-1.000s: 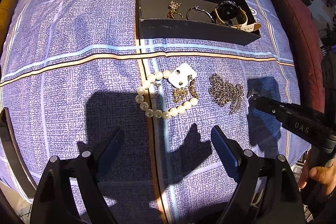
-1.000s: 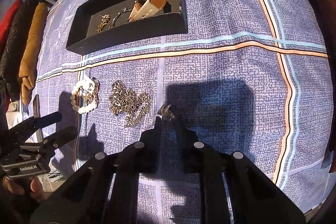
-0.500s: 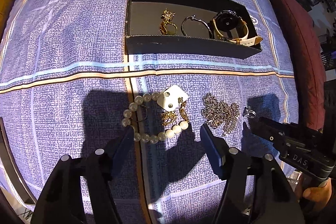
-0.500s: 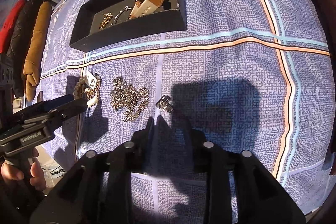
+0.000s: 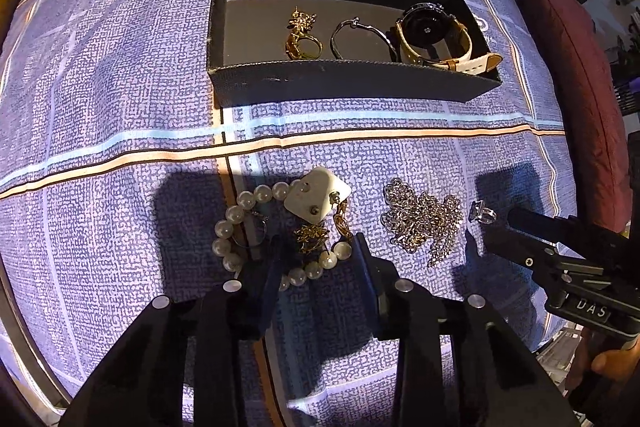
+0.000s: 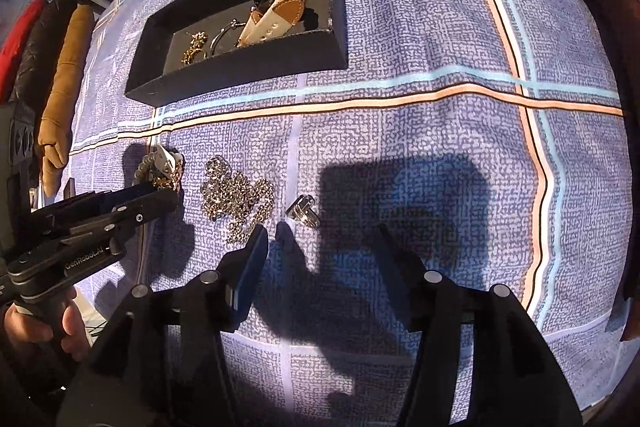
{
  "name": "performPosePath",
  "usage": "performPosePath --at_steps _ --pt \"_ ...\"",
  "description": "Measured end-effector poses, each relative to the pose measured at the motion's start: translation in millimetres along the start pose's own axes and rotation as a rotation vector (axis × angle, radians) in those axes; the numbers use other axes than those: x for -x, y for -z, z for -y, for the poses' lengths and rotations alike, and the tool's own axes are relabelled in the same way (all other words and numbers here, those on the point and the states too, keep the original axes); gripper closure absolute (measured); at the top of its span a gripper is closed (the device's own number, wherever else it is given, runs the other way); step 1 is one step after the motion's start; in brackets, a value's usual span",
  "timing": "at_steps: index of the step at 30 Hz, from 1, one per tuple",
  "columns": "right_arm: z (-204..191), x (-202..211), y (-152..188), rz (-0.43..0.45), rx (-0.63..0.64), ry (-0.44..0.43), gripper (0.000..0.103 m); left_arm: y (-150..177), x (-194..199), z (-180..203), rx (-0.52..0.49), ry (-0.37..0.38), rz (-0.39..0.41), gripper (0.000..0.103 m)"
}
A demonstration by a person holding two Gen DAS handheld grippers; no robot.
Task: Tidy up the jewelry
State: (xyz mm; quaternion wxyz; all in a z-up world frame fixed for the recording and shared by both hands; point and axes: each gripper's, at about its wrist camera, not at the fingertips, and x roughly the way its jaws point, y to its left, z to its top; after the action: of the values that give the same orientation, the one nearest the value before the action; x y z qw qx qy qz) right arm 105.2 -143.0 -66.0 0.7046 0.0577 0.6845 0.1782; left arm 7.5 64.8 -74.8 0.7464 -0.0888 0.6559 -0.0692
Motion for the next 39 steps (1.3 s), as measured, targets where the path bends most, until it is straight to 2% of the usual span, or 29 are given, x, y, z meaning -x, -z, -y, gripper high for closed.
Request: performPosePath --at_steps 8,15,17,18,20,21,22,24,29,32,33,35,36,37,39 --pt "-7.5 -4.0 -4.7 -0.01 0.004 -0.009 0.048 -6.3 4.8 -1.8 0.018 0.018 0.002 0.069" --pt "0.5 -5.1 -1.1 -0.015 -0.044 -0.015 0.048 -5.6 3.7 -10.9 0.025 0.024 0.0 0.069" --pt "-2.2 -5.4 -2.1 -0.009 -0.029 -0.004 0.048 -5.1 3.4 -8.3 0.002 0.022 0.002 0.077" --pt "-3.9 -6.1 -2.6 -0.009 -0.02 0.001 0.048 -4.9 3.3 -7.0 -0.013 0.015 0.001 0.086" --pt "-5.5 -7.2 -3.3 -0.008 -0.019 0.004 0.048 -4.2 4.1 -4.9 -0.031 0.013 0.004 0.087" --pt "-5.8 -7.1 -3.5 -0.006 -0.023 -0.001 0.044 -4.0 4.0 -3.6 -0.038 0.012 0.006 0.087" --pt "-5.9 -7.2 -3.5 -0.007 -0.03 -0.008 0.035 -3.5 3.7 -3.6 -0.041 0.019 0.004 0.087" --pt "-7.2 -6.3 -3.7 0.004 -0.024 0.0 0.029 -4.3 1.5 2.8 -0.039 0.024 0.007 0.087" --pt "-13.7 -10.6 -3.7 0.002 0.031 0.041 0.029 -2.8 13.6 -4.0 -0.022 0.035 0.023 0.087" --pt "-16.5 -14.3 -6.9 0.001 0.042 0.046 0.032 -2.3 22.4 -4.4 -0.01 0.055 0.038 0.087" --pt "-17.8 -15.6 -8.7 0.0 0.05 0.056 0.037 -1.6 24.4 -4.7 -0.009 0.059 0.039 0.087" --pt "-21.5 -17.1 -11.9 -0.005 0.073 0.082 0.055 0.4 27.6 -5.4 -0.013 0.06 0.042 0.087" --pt "-22.9 -17.8 -13.1 -0.011 0.085 0.094 0.074 1.3 27.7 -5.7 -0.015 0.059 0.04 0.087" --pt "-23.3 -18.0 -13.8 -0.015 0.093 0.099 0.085 2.0 27.1 -5.7 -0.014 0.056 0.036 0.087" --pt "-22.5 -16.5 -13.5 -0.013 0.094 0.092 0.086 3.6 26.6 -6.1 -0.009 0.061 0.033 0.087"
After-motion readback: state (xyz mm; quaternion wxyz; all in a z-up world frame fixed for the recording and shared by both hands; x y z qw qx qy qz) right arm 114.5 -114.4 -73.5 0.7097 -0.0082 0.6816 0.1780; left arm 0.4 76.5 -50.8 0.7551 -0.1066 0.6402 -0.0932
